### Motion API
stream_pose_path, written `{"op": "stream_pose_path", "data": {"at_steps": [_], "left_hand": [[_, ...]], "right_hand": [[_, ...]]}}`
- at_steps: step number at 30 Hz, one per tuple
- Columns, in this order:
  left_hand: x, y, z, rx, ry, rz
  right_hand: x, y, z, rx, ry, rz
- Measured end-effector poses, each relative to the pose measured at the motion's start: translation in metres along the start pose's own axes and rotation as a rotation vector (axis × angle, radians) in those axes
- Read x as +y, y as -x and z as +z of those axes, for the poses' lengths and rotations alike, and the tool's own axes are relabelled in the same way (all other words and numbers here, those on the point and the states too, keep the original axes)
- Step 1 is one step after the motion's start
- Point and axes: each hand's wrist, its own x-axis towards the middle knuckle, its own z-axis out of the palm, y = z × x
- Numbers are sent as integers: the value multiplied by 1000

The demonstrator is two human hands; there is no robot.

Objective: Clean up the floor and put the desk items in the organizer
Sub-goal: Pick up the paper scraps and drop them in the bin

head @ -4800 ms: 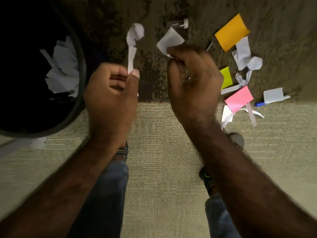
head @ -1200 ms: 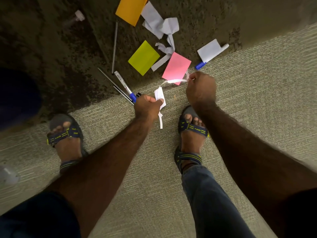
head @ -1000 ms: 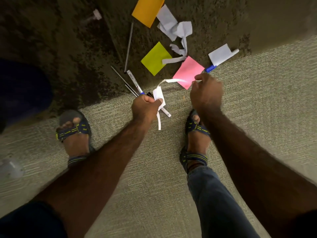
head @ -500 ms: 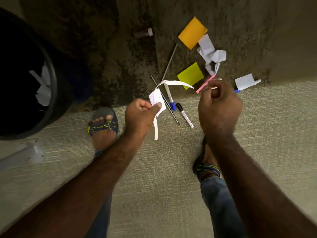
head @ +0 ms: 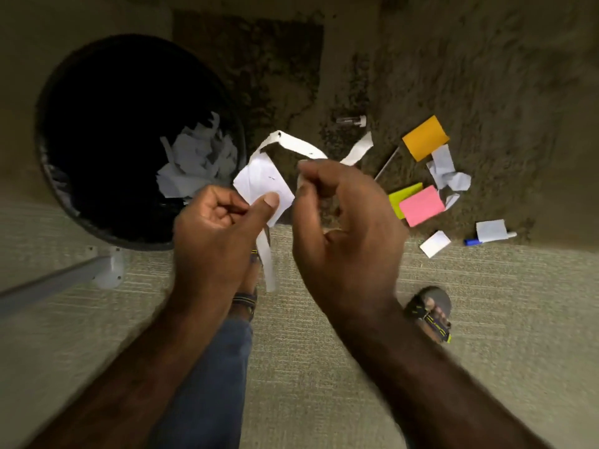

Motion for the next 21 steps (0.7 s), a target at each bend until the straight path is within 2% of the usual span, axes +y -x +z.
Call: {"op": "stream_pose_path", "data": {"at_steps": [7, 14, 21], "left_hand": [[8, -27, -76, 194, 51, 49], [-16, -57, -112, 362, 55, 38], [-33, -75, -124, 441, 75, -45]], "right_hand": [[-58, 2, 57, -246, -75, -137], [-75, -2, 114, -362, -45, -237], [-72, 7, 138, -457, 68, -184]]}}
